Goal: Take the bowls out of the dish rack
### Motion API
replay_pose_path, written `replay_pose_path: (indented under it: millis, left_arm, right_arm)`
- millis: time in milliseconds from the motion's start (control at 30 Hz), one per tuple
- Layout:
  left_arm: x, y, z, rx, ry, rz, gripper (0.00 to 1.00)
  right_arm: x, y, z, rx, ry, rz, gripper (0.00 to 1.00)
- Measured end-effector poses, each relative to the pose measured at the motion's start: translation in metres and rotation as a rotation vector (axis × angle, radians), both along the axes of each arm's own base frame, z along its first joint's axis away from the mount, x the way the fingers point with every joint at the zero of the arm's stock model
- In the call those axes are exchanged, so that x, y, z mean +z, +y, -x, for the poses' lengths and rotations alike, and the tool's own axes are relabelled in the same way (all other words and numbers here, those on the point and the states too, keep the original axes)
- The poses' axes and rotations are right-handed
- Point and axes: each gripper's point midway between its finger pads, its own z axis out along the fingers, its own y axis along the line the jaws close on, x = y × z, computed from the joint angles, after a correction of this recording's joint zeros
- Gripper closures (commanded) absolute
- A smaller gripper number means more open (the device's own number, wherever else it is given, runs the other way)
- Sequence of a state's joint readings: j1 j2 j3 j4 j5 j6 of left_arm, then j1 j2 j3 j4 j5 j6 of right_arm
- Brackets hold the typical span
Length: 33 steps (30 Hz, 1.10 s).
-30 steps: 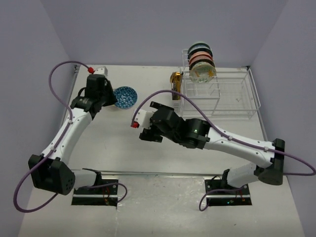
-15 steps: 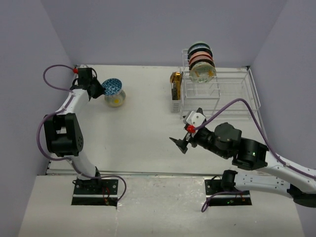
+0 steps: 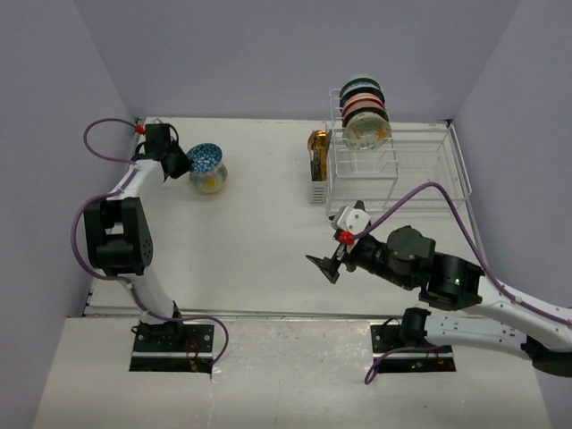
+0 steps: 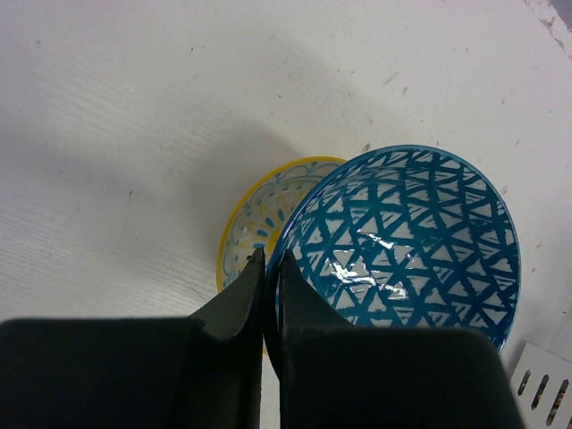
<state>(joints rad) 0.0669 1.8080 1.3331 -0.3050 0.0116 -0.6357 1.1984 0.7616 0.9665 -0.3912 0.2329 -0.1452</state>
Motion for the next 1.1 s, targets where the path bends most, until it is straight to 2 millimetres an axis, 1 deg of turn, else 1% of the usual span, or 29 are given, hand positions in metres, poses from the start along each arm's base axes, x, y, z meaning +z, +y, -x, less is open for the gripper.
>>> replay_pose_path:
  millis: [167,300,367,533,700,867,900,933,967,1100]
  left_arm:
    - [-0.009,-0.001,-0.002,-0.002,0.011,0.001,1.0]
    - [-0.015,-0.001,-0.004,-0.002,0.017,0.001,1.0]
    - [-0.016,0.001,-0.005,0.006,0.015,-0.007,0.97]
    - [-0.02,0.002,-0.008,0.011,0.014,-0.014,0.95]
    - [-0.032,0.002,-0.008,0.012,0.035,-0.016,0.92]
    - [-0.034,-0.001,-0.007,0.007,0.038,-0.017,0.91]
    - [-0.035,-0.001,-0.006,0.006,0.039,-0.017,0.88]
    - [-0.035,-0.002,-0.006,0.005,0.04,-0.017,0.81]
    - [-0.036,-0.002,-0.005,0.003,0.041,-0.016,0.79]
    - [-0.037,-0.003,-0.004,0.008,0.037,-0.011,0.77]
  right_arm:
    - [0.0,-0.002,0.005,0.022,0.002,-0.017,0.01]
    - [0.006,-0.006,0.012,0.05,-0.003,-0.047,0.01]
    - [0.01,-0.007,0.015,0.063,-0.006,-0.064,0.01]
    - [0.016,-0.008,0.021,0.094,-0.01,-0.088,0.01]
    - [0.015,-0.004,0.027,0.133,-0.004,-0.09,0.01]
    - [0.012,-0.002,0.029,0.146,0.001,-0.084,0.01]
    - [0.012,-0.002,0.029,0.147,0.001,-0.085,0.01]
    - [0.011,-0.002,0.029,0.147,0.001,-0.084,0.01]
    - [0.012,-0.002,0.029,0.148,0.001,-0.085,0.01]
    - [0.011,-0.002,0.029,0.148,0.001,-0.085,0.01]
